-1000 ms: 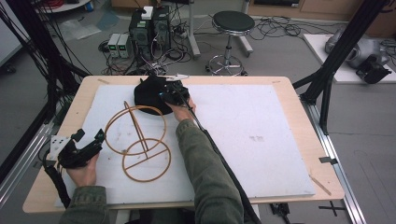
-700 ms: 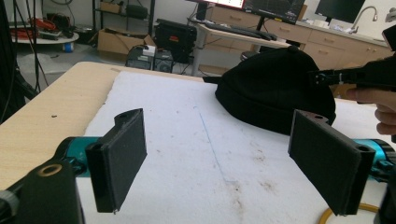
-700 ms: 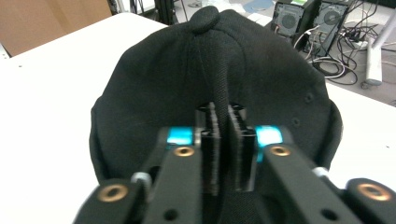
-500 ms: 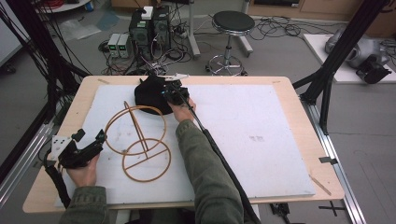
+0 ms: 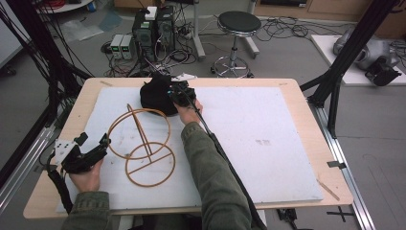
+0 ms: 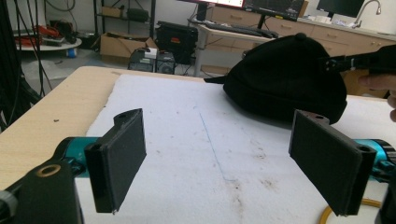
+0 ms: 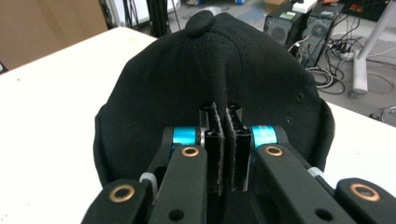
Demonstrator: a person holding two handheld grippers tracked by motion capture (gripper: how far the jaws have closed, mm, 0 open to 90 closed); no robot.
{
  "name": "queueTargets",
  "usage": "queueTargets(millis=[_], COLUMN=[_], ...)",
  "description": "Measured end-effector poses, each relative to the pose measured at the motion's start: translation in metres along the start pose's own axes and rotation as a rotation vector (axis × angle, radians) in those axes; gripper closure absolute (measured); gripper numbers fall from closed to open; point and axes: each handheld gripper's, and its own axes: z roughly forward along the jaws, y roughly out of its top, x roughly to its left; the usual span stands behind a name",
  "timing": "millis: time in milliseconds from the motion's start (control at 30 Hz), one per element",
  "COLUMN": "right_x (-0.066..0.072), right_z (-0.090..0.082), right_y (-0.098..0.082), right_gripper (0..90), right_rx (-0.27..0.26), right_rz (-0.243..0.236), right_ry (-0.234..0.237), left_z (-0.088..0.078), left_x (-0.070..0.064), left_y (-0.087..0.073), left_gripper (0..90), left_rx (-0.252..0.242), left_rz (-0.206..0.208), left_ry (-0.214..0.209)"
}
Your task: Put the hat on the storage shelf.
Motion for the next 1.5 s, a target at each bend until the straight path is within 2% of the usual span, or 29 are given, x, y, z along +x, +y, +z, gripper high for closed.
queueTargets(millis=[200, 467, 667, 833, 1067, 1300, 1500], right_x=[-0.004, -0.011, -0.016, -0.016, -0.016, -0.017, -0.012], right_z=[-0.014, -0.036, -0.061, -0.074, -0.098, -0.114, -0.136], right_y=[0.007, 0.017, 0.031, 0.038, 0.049, 0.056, 0.066], right_gripper=[88.1, 88.1, 88.0, 88.0, 88.1, 88.0, 88.0], right_rx=[-0.032, -0.083, -0.14, -0.153, -0.212, -0.245, -0.297], right_rz=[-0.001, -0.001, 0.002, -0.012, -0.011, -0.007, -0.022], right_ry=[-0.005, -0.008, 0.005, 0.013, 0.023, 0.036, 0.06], left_z=[0.001, -0.002, -0.005, -0.009, -0.015, -0.017, -0.016], left_x=[-0.001, -0.007, -0.007, -0.009, -0.009, -0.007, -0.006], left_y=[-0.001, 0.0, 0.001, 0.002, 0.003, 0.003, 0.002], left_gripper=[18.8, 18.7, 18.7, 18.7, 18.7, 18.7, 18.8], left_rx=[0.004, -0.017, -0.026, -0.032, -0.033, -0.037, -0.039], left_rz=[0.006, 0.027, 0.039, 0.047, 0.053, 0.046, 0.038], left_ry=[0.0, -0.003, 0.004, 0.007, 0.014, 0.019, 0.021])
